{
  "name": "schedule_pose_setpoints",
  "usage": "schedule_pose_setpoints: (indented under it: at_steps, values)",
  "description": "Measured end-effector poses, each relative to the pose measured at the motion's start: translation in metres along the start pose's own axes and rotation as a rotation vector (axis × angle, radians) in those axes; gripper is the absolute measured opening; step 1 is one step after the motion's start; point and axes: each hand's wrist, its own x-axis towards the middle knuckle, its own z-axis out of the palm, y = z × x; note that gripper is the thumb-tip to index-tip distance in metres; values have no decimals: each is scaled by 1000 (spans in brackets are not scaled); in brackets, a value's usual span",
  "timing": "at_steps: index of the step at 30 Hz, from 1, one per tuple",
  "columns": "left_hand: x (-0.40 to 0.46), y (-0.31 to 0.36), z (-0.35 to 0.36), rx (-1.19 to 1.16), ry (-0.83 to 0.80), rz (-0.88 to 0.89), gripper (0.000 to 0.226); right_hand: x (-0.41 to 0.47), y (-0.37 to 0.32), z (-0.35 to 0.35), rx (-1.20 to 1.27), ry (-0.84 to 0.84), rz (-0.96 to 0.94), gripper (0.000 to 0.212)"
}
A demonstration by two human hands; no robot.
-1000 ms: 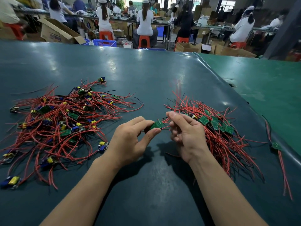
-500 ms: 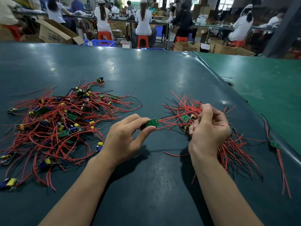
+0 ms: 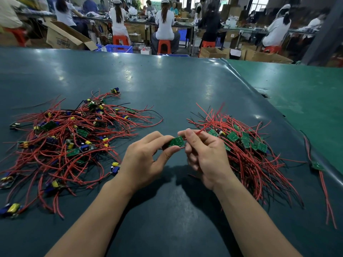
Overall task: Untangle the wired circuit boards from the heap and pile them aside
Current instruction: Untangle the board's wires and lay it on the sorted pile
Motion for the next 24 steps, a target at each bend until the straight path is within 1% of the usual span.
schedule_pose_setpoints:
  at_steps: [2,5,7,9,10,11,13,14,15,16,17,19,20,22,24]
  values:
    - [0,0,-1,24,3,-3,32,3,-5,-3,20,95,-63,19]
    - [0,-3,-5,45,12,2,30,8,-16,-14,213,259,-158,22]
    - [0,-5,-6,57,32,11,28,8,-21,-18,306,310,-223,26]
    - [0,-5,-5,78,89,-1,29,8,-20,-17,323,318,-259,27]
    - [1,-5,-5,102,144,-16,29,8,-19,-16,313,316,-249,28]
    - [1,-5,-6,139,214,-32,29,8,-17,-13,288,303,-209,34]
    - [2,-7,-8,223,332,-40,28,7,-12,-8,152,218,-66,54]
    - [2,-7,-9,247,342,-18,30,5,-9,-4,57,137,13,57]
    - [2,-7,-9,251,313,23,31,1,-6,0,-38,32,76,53]
    - [2,-7,-9,236,258,72,32,-3,-3,3,-116,-73,108,45]
    - [2,-6,-8,213,191,116,32,-6,0,6,-160,-153,104,36]
    - [2,-5,-6,180,92,150,33,-9,3,10,-159,-204,39,26]
    - [3,-5,-7,176,74,145,34,-9,3,10,-175,-199,-6,26]
    - [4,-7,-8,181,90,132,37,-9,3,10,-284,-153,-125,31]
    - [3,-10,-11,188,148,129,34,-7,1,8,-314,-49,-197,34]
